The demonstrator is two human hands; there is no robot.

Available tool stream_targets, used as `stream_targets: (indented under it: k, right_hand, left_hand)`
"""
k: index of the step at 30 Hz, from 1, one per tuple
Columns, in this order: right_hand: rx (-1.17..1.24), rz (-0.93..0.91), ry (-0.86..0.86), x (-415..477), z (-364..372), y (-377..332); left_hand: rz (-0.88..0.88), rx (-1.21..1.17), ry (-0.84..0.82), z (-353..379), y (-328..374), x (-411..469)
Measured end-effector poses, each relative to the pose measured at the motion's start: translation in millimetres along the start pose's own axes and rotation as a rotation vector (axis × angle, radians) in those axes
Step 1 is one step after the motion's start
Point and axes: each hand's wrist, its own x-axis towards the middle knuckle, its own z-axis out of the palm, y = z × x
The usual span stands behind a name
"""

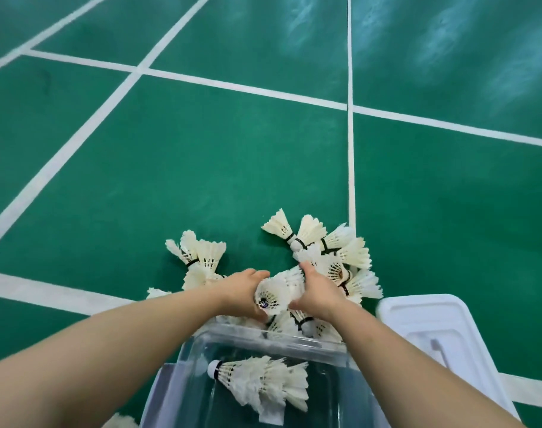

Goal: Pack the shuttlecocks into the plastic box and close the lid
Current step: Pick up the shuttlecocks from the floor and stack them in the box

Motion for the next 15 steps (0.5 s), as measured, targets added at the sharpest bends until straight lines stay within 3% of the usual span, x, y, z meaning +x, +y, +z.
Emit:
stream_targets:
  k: [5,15]
  right_hand:
    - [0.230,0.054,0.048,7.2,6.1,-1.8]
    - [0.314,-0.106,0.197,-32.8,-34.8,-15.6]
  left_hand:
    - [0.064,-0.002,0.056,5.4,4.0,12.6]
    - [0.166,-0.071,0.176,-44.1,30.3,-30.2]
